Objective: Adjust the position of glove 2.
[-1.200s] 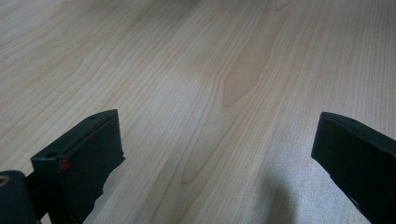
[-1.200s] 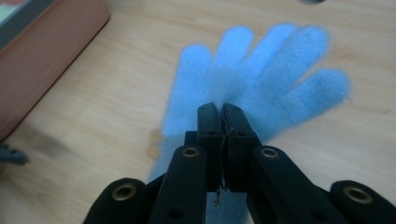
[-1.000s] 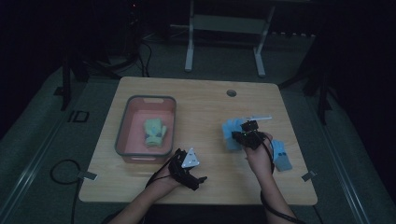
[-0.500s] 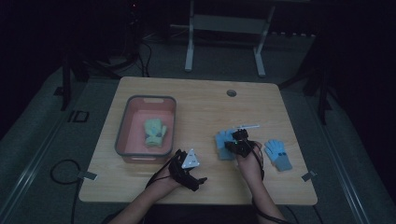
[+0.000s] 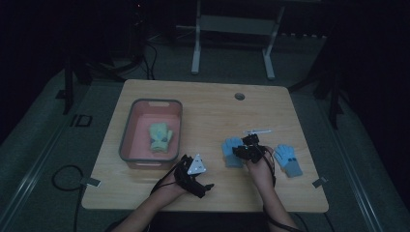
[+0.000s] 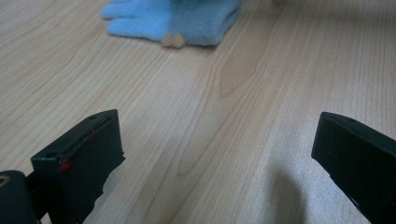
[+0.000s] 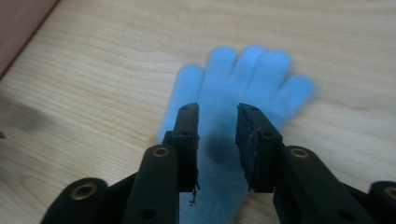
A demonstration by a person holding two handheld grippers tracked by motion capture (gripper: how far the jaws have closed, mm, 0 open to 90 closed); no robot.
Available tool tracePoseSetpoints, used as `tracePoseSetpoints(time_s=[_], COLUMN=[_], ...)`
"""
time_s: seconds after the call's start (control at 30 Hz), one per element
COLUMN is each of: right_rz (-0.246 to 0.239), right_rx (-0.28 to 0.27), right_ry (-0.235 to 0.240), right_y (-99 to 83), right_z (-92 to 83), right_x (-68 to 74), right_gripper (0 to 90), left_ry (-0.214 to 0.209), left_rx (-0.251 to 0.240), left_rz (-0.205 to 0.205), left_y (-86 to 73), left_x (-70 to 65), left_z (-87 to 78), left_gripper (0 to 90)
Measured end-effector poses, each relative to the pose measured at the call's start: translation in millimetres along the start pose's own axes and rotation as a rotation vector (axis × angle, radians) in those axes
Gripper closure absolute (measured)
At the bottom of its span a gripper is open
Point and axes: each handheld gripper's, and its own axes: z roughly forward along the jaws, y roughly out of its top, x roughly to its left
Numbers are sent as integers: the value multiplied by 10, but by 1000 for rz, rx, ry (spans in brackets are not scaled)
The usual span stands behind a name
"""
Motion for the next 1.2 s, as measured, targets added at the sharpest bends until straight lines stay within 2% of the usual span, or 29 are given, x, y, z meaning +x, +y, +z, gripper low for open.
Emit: tracePoseSetpoints(time_s=[0.07, 0.23, 0.3, 0.33, 0.4, 0.57, 0.63, 0.73, 0.8, 0.97, 1.13, 1.2], right_rz=[-29, -74, -76, -76, -92, -131, -161, -167, -177, -178, -209, -236], right_rx=[-13, -48, -52, -52, -55, -52, -43, -41, -38, -35, -27, -11], right_ry=[-7, -6, -9, -9, -24, -34, -29, -4, -8, 23, 19, 15], right_y=[22, 60, 67, 67, 56, -2, -37, -89, -122, -194, -240, -254], right_z=[-73, -276, -332, -332, -415, -493, -511, -555, -585, -676, -791, -818], right_x=[-30, -218, -304, -304, -455, -683, -762, -905, -998, -1257, -1467, -1528], right_gripper=[599, 539, 537, 537, 536, 538, 538, 543, 558, 573, 573, 573], left_ry=[-3, -5, -7, -7, -6, -7, -6, -6, -6, -7, 3, 4], left_rx=[-3, -6, -1, -1, -1, 2, 1, 2, 1, 3, 2, -5], left_rz=[-1, -4, -5, -5, -3, -2, -3, -3, 0, 0, 4, -3], left_y=[-1, 0, -2, -2, 2, -2, -3, -4, -4, -5, 0, 1], left_x=[-5, -1, 1, 1, -1, -1, -1, 0, -1, 0, 3, 7], left_z=[0, 0, 4, 4, 3, 7, 7, 9, 9, 12, 7, 2], left_gripper=[23, 23, 23, 23, 23, 23, 23, 23, 23, 23, 23, 23])
